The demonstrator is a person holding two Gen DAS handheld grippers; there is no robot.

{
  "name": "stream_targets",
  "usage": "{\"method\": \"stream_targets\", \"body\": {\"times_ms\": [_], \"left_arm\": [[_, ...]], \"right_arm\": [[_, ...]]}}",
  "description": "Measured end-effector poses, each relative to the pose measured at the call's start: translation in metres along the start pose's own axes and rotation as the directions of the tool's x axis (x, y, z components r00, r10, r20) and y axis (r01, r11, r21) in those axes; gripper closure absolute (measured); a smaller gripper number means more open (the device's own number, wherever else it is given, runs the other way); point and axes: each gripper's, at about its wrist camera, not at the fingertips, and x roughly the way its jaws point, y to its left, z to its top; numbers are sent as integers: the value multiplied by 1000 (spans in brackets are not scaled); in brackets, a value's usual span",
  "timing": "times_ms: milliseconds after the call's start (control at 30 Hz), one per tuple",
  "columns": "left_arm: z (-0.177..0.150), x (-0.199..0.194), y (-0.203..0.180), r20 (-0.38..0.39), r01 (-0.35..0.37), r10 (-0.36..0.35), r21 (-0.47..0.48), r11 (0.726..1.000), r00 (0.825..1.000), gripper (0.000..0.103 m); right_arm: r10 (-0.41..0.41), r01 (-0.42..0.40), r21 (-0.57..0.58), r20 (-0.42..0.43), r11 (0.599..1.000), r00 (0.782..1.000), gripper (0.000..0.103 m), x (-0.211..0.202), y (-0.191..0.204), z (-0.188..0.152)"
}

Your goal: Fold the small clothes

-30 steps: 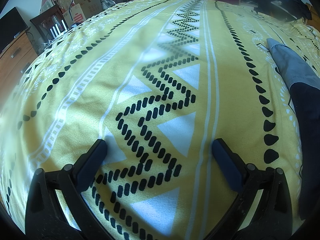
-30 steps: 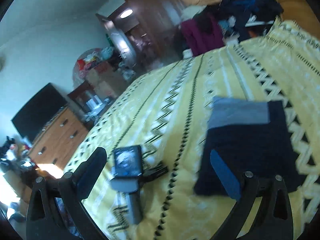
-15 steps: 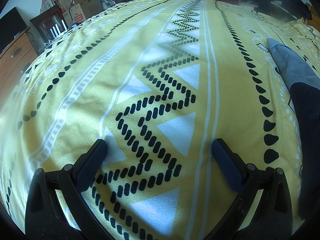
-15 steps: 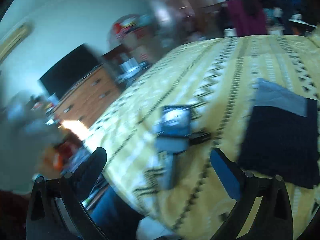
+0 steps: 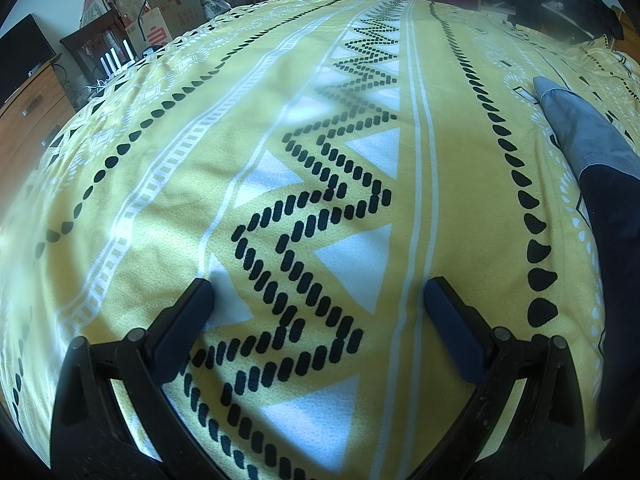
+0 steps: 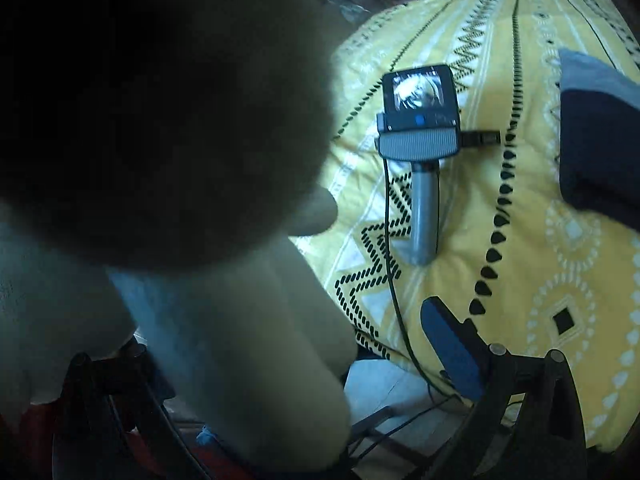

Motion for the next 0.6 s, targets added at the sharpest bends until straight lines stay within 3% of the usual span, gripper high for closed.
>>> {"method": "stream_targets", "body": {"times_ms": [67, 233, 333, 600], "left_arm": [[0, 0, 0, 0, 0, 0, 0, 1000, 1000, 0], [0, 0, 0, 0, 0, 0, 0, 1000, 1000, 0], [0, 0, 0, 0, 0, 0, 0, 1000, 1000, 0], [0, 0, 0, 0, 0, 0, 0, 1000, 1000, 0]], "right_arm": [[-42, 43, -54, 13, 998, 999, 0, -5, 1, 6], [-65, 63, -48, -39, 997, 997, 0, 14, -28, 19], [-198, 196, -46, -33, 980, 980, 0, 26, -52, 28], [-262, 258, 158, 8, 953, 965, 0, 11, -130, 43]]}}
